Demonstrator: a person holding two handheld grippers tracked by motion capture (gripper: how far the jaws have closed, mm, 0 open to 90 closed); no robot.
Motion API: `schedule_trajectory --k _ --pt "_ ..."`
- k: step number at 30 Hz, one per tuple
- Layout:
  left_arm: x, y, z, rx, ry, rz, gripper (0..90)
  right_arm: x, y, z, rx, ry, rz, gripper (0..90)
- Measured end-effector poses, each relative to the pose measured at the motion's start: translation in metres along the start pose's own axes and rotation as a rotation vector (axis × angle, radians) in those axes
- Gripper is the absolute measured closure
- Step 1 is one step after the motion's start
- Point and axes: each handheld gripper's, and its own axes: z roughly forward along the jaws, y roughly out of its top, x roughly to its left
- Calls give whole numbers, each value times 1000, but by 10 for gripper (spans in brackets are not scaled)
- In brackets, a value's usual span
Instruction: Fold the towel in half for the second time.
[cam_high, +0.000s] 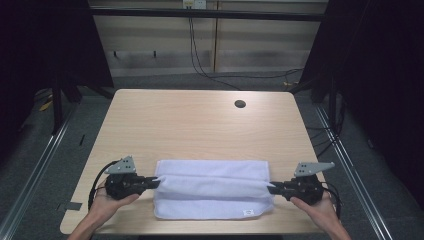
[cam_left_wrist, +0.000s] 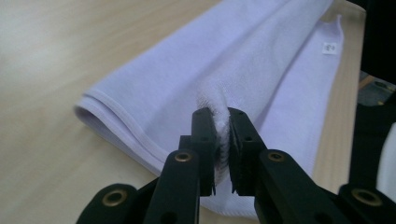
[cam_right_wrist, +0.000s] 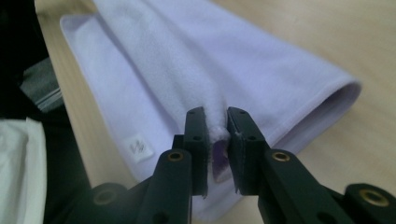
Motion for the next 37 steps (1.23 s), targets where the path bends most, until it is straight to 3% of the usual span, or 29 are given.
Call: schedule_trajectory --k 2,3,5,8,9,12,13,16,17,18,19,20,21,23,24,25,26,27,28,29,32,37 --pt "-3 -4 1 16 -5 -1 818 2 -5 0 10 5 3 758" --pt "-8 -11 5 57 -24 -2 783 4 -13 -1 15 30 13 744" --pt "-13 -16 6 77 -19 -2 754 6 -18 -1 10 24 1 742" --pt "-23 -24 7 101 -44 3 736 11 -29 -1 22 48 8 716" --pt "-27 -25 4 105 -58 5 717 14 -34 0 52 61 7 684" --pt "-30 -28 1 109 -77 12 676 17 -38 0 66 58 7 646" --pt "-32 -30 -2 89 -85 -6 648 18 -40 -2 78 58 3 607" --pt "-32 -30 -7 70 -92 -11 572 19 -42 -5 63 60 20 562" --pt "-29 -27 -13 18 -94 -37 529 19 -40 -7 47 45 24 550" --pt "-29 -27 -13 18 -94 -37 499 19 -40 -7 47 45 24 550" --pt "-28 -25 -15 -6 -80 -44 499 18 -38 -9 19 39 28 544" --pt "-25 -21 -17 -32 -68 -58 439 16 -32 -13 -43 11 34 511" --pt "-18 -13 -20 -79 -26 -84 419 15 -28 -16 -78 -16 41 506" --pt "-13 -9 -20 -100 -10 -95 397 10 -19 -19 -137 -80 48 475" --pt "3 0 -18 -114 79 -121 388 6 -15 -19 -160 -119 54 464" --pt "3 0 -18 -114 79 -121 367 6 -15 -19 -160 -119 54 464" --pt "18 7 -15 -141 133 -180 340 -4 -6 -18 -205 -173 81 437" --pt "18 7 -15 -141 133 -180 340 -4 -6 -18 -205 -173 81 437" --pt "31 9 -11 -165 167 -209 340 -17 2 -16 -251 -196 117 435" --pt "31 9 -11 -165 167 -209 328 -23 5 -14 -271 -210 132 421" --pt "42 -1 -2 -127 225 -246 269 -35 5 -6 -282 -252 151 371" --pt "40 -9 -1 -112 248 -249 217 -34 -6 4 -225 -248 156 342"
